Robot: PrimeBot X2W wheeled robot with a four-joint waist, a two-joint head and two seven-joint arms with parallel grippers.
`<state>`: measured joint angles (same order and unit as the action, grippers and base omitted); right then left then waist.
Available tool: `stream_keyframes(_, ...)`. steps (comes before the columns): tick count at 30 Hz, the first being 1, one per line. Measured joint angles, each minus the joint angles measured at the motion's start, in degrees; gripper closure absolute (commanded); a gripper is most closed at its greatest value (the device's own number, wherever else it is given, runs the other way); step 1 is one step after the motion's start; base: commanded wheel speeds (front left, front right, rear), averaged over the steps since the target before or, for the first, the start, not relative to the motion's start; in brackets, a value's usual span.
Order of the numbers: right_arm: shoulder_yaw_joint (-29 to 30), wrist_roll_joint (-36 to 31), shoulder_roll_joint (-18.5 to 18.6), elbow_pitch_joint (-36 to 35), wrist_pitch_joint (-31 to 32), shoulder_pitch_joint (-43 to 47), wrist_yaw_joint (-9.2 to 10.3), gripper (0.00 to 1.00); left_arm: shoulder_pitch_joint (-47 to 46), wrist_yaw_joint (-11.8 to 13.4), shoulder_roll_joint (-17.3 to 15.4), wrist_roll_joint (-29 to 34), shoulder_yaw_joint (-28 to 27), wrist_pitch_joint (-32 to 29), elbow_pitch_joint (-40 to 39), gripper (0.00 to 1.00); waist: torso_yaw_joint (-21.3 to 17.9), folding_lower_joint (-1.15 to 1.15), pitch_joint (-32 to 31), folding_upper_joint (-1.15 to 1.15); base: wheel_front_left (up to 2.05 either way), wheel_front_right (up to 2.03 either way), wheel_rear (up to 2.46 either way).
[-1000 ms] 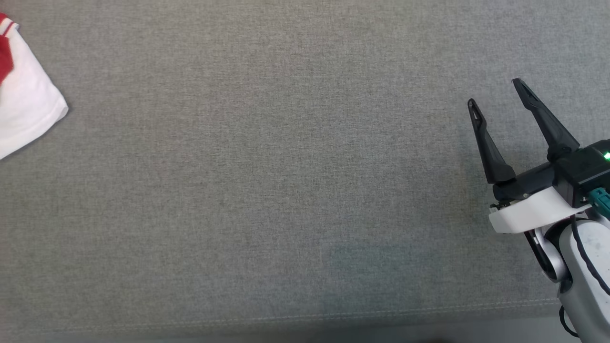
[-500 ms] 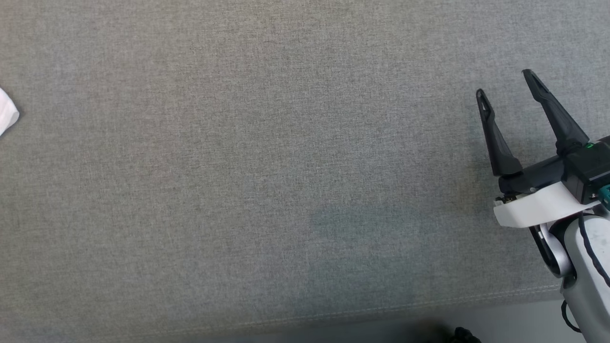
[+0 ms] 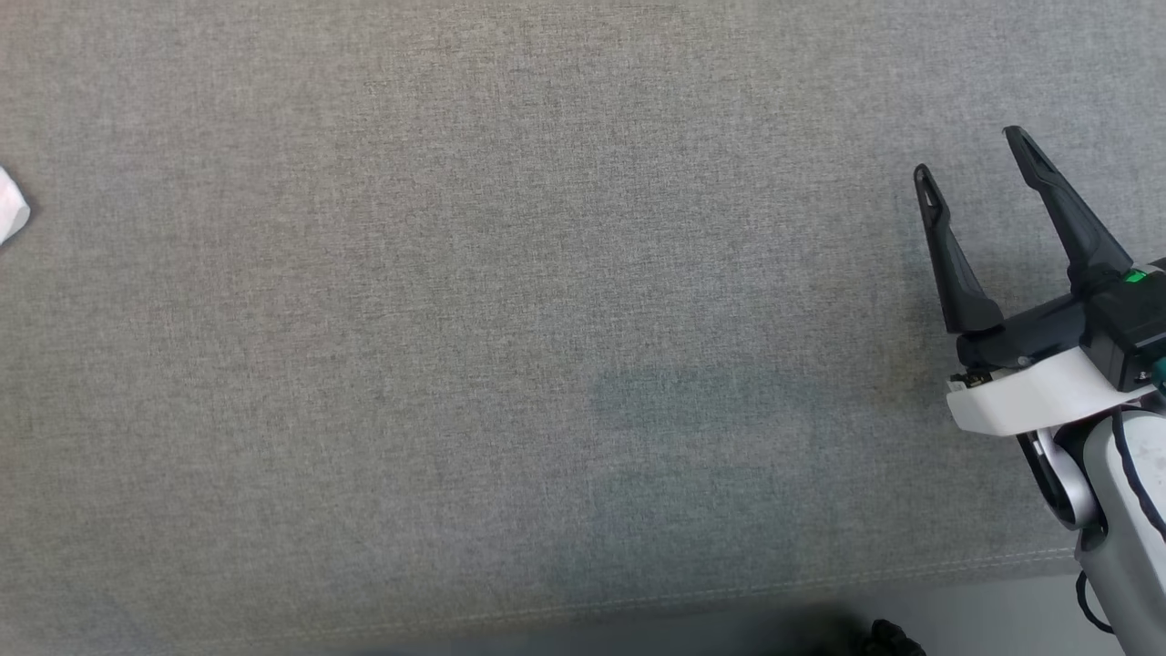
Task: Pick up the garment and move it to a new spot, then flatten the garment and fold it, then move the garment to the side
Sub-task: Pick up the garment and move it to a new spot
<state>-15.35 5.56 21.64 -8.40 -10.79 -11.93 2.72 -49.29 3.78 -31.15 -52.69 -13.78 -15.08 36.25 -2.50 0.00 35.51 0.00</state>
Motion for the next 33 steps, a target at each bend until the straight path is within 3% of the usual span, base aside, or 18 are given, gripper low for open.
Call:
stream_keyframes(8,0.2,0.0,0.2,-0.3,0.0,0.0,0.41,0.00,-0.8,0.0,0.5,0.1,0.5,1.2,2.6,0.00,0.3,0.00,1.0,0.00,0.00,0.00,0.00)
stream_keyframes(9,0.2,0.0,0.3,-0.3,0.0,0.0,0.41,0.00,-1.0,0.0,0.6,0.1,0.3,1.6,2.9,0.08,0.4,0.00,1.1,0.00,0.00,0.00,0.00)
stream_keyframes(12,0.4,0.0,0.4,-0.5,0.0,0.0,0.43,0.00,-1.9,0.0,0.7,0.1,0.3,2.0,3.7,0.46,0.5,0.00,1.3,0.00,0.00,0.00,0.00)
stream_keyframes(13,0.5,0.0,0.4,-0.5,0.0,0.0,0.46,0.00,-2.1,0.0,0.8,0.1,0.2,2.4,3.9,0.53,0.5,0.00,1.3,0.00,0.00,0.00,0.00)
stream_keyframes(14,0.5,0.0,0.4,-0.6,0.0,0.0,0.51,0.00,-2.4,0.0,0.9,0.1,0.2,2.5,4.0,0.75,0.5,0.00,1.4,0.00,0.00,0.00,0.00)
stream_keyframes(16,0.5,0.0,0.5,-0.6,0.1,0.0,0.55,0.00,-2.6,0.0,1.2,0.1,0.3,3.1,4.3,1.00,0.6,0.00,1.5,0.00,0.00,0.00,0.00)
stream_keyframes(21,0.6,-0.1,0.5,-0.6,0.1,0.0,0.88,0.00,-3.4,-1.0,2.1,0.1,0.2,4.5,5.2,1.00,0.9,0.00,1.5,0.00,0.00,0.00,0.00)
stream_keyframes(27,0.6,-0.2,0.3,0.2,0.0,0.1,0.94,0.00,-3.9,-4.1,5.1,0.0,1.5,7.5,4.7,1.00,1.5,0.00,0.4,0.00,0.00,0.00,0.00)
stream_keyframes(33,-0.3,-0.1,-0.7,2.2,-0.9,0.2,0.83,0.00,-5.3,-10.6,13.3,-1.1,5.6,9.3,0.0,1.00,2.9,0.00,-2.0,0.00,0.00,0.00,0.00)
